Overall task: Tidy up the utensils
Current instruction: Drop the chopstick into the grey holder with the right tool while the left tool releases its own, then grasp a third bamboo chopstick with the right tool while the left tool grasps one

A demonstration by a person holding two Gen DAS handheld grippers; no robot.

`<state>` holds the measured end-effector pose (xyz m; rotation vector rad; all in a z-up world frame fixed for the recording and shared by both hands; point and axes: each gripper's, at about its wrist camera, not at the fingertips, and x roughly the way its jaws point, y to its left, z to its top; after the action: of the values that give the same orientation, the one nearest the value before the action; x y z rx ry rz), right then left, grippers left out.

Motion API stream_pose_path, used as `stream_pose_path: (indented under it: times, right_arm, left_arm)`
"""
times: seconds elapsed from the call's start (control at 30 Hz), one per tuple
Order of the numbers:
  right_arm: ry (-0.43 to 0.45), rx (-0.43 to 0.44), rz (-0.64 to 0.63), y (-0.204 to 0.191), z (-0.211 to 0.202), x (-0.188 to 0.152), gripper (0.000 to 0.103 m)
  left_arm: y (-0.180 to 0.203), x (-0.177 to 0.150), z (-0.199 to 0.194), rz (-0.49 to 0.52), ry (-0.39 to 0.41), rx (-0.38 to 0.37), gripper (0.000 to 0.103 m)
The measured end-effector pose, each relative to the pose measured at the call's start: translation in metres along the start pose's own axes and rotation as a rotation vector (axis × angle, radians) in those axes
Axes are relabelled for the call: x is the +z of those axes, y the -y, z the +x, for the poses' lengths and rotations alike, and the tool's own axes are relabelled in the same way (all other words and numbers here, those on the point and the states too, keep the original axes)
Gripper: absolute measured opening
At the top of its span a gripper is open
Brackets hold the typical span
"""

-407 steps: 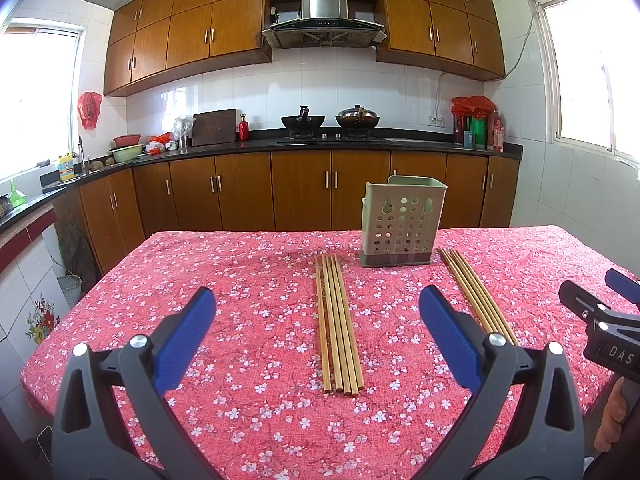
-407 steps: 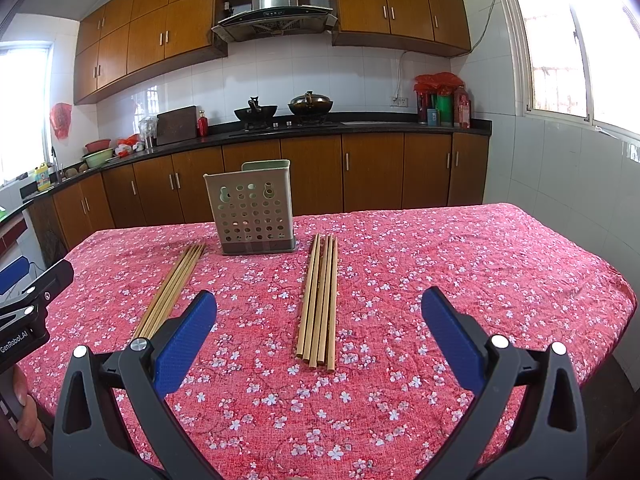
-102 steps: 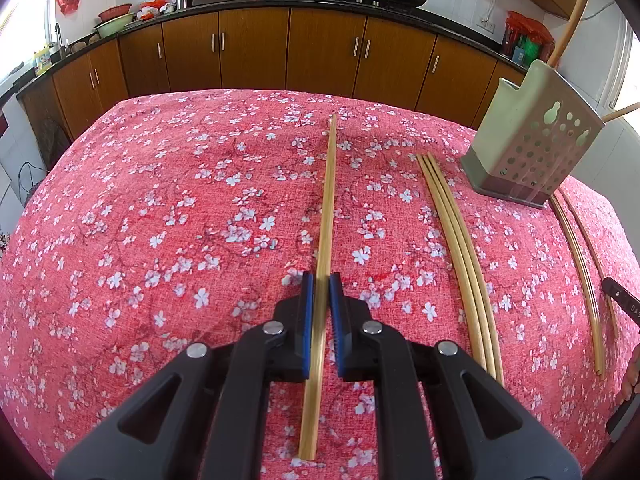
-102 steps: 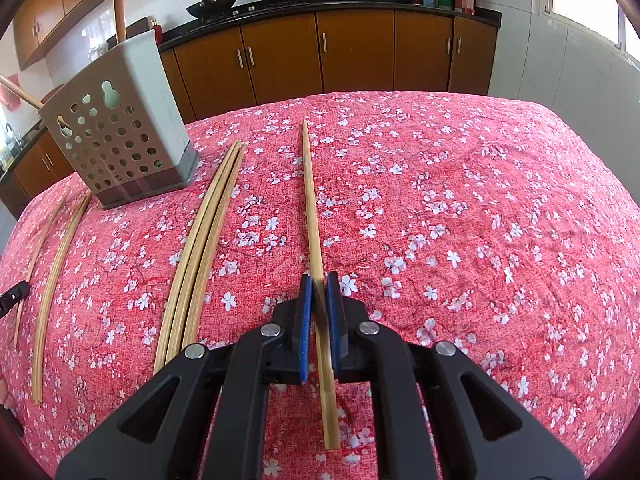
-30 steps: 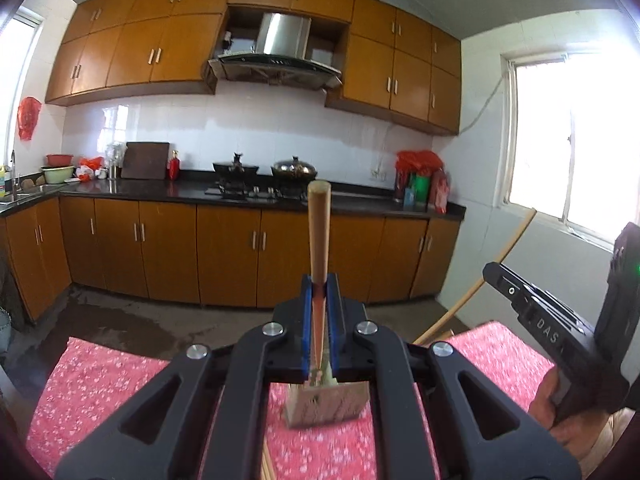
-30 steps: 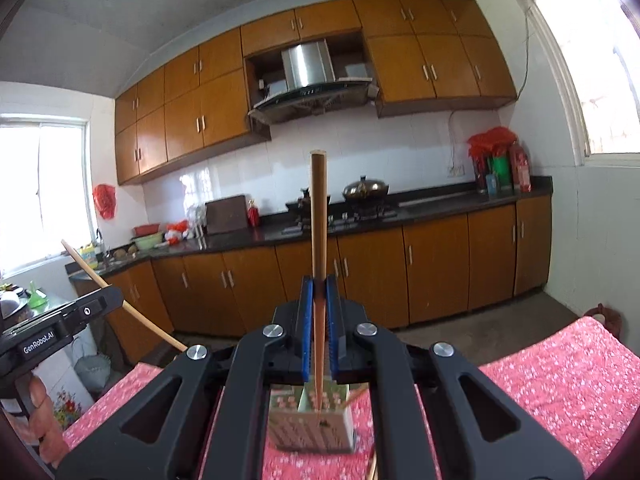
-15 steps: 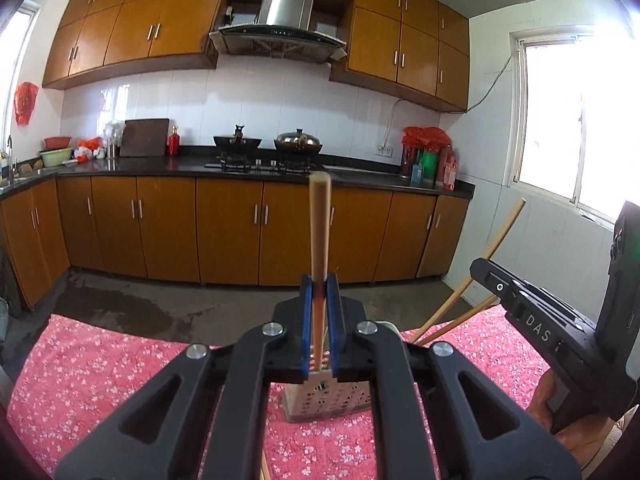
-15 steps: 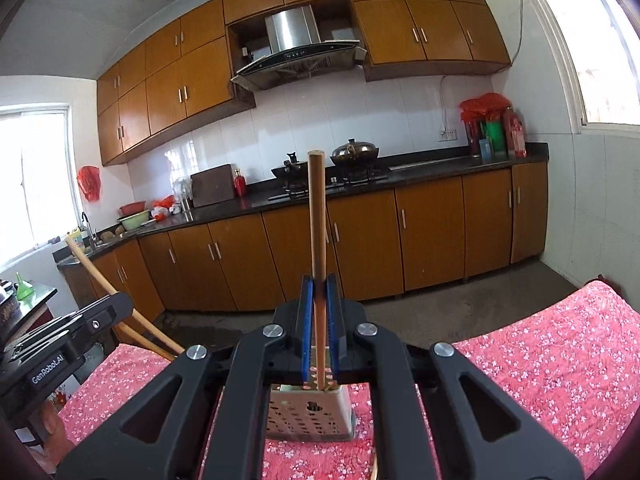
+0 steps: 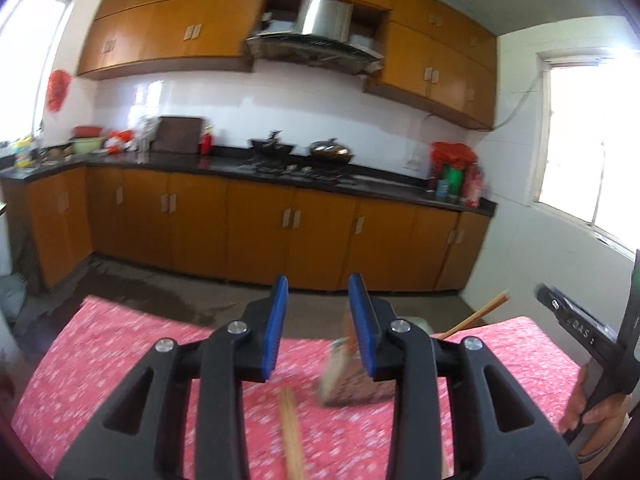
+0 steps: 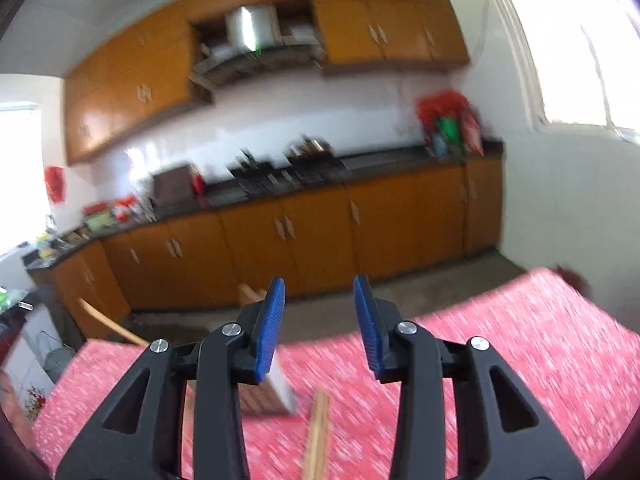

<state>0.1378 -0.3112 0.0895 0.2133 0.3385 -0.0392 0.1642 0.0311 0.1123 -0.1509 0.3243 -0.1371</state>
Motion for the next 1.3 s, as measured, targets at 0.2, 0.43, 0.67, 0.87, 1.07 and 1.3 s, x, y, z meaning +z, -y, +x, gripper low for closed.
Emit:
stream_pose_path:
  times: [0.2, 0.43, 0.67, 0.87, 1.07, 1.3]
  right_arm:
    - [-0.375, 0.005, 0.041, 0.037, 0.049, -0.084, 0.024]
    - [-0.597, 0.141, 0.041, 0.015, 0.067, -0.157, 0.018]
    - [-0.613, 0.072, -0.054, 0.002, 0.07, -0.168, 0.008]
    - [-0.599, 0.015, -0.038, 0.018, 0.071, -0.166, 0.008]
    - [-0.594, 0.008, -0.054, 0.017, 0.069, -0.166, 0.008]
    - [-0.589, 0.015, -0.084, 0.013, 0.067, -0.167, 0.008]
  left_arm:
    - [-0.049, -0.065, 0.019, -0.005, -0.203, 0.125, 0.035]
    - [-0.064, -0.146, 0.046, -0.057, -0.447, 0.081, 0.033]
    - [-0.043, -0.175, 0.049, -0.037, -0.513, 0.016, 0.029]
    - [-0.03, -0.186, 0.056, -0.008, -0.561, -0.024, 0.02]
    - [-0.019, -0.199, 0.065, 0.044, -0.608, -0.009, 0.015]
    - [-0.016, -0.203, 0.072, 0.093, -0.613, 0.047, 0.014]
